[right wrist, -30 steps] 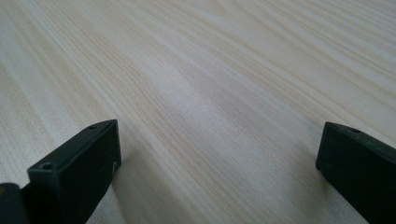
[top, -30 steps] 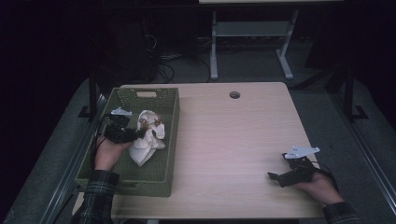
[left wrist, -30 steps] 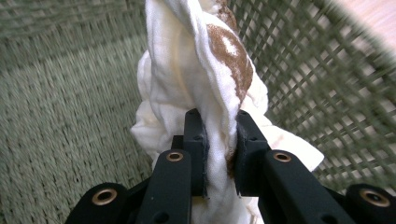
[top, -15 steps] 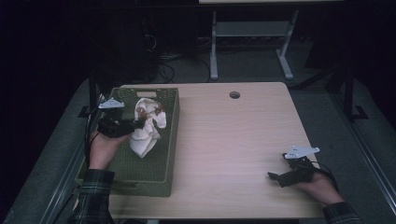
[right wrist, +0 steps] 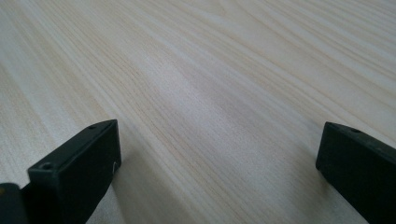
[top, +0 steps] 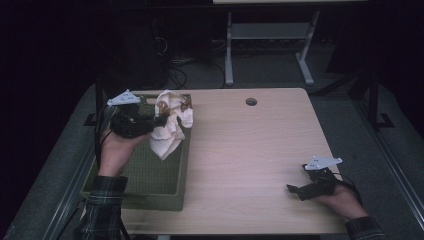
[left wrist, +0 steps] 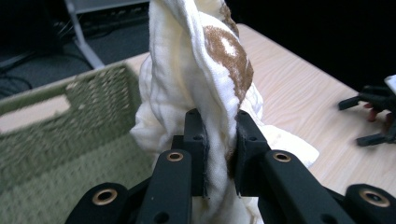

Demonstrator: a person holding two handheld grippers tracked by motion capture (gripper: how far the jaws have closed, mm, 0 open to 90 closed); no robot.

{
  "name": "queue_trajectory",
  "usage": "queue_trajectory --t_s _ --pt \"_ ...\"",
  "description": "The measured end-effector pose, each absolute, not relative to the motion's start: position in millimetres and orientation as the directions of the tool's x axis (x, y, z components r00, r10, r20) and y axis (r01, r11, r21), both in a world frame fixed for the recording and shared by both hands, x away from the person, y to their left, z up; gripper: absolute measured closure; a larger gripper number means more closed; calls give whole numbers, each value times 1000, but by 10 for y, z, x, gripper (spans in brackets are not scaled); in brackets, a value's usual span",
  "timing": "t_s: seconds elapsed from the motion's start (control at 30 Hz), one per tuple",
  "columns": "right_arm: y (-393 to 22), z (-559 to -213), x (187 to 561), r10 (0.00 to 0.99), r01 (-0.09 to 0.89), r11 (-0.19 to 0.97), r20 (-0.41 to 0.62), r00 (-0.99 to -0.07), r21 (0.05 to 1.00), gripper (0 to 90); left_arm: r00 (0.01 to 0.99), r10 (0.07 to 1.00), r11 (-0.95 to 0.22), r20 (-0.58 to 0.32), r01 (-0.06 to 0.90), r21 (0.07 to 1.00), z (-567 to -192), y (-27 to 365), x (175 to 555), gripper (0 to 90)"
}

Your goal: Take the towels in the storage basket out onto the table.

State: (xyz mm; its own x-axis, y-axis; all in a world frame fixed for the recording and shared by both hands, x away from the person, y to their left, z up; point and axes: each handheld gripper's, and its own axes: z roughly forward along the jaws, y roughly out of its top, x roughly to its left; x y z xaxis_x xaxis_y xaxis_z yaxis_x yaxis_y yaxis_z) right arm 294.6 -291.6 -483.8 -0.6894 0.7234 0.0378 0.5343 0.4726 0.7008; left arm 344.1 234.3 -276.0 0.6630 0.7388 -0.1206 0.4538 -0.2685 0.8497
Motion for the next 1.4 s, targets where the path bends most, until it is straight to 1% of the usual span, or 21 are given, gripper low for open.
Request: queue_trajectory --t_s 0.27,0.33,0.67,0.73,0.77,0.87,0.97,1.1,1.4 --pt "-2916 -4838 2946 723 534 473 37 -690 701 0 724 679 -266 -125 401 876 -2622 2079 3434 777" --pt "-2916 -4838 2946 723 534 473 37 -690 701 0 727 674 -260 -130 399 879 -2617 2052 3432 778" --pt "-2916 -4838 2946 723 534 473 37 -690 701 0 792 596 -270 -137 358 894 -2618 1637 3396 778" --pt "-2916 -4839 2946 723 534 473 37 -690 701 0 795 591 -271 -137 355 895 -2622 1608 3395 778" --pt "-2916 -4838 2946 723 534 473 37 -690 701 0 804 578 -275 -139 352 895 -2640 1516 3392 778" --pt "-2916 -4838 2946 723 534 473 37 -690 701 0 815 564 -292 -129 344 892 -2668 1430 3399 779" --pt "-2916 -4838 2946 723 534 473 37 -690 701 0 826 545 -288 -146 348 892 -2723 1290 3405 779" --pt "-2916 -4838 2946 723 534 473 38 -690 701 0 842 519 -310 -146 345 886 -2835 1057 3426 778" --pt "-2915 -4837 2938 722 535 473 40 -690 700 0 859 485 -338 -161 354 872 -3081 739 3425 778"
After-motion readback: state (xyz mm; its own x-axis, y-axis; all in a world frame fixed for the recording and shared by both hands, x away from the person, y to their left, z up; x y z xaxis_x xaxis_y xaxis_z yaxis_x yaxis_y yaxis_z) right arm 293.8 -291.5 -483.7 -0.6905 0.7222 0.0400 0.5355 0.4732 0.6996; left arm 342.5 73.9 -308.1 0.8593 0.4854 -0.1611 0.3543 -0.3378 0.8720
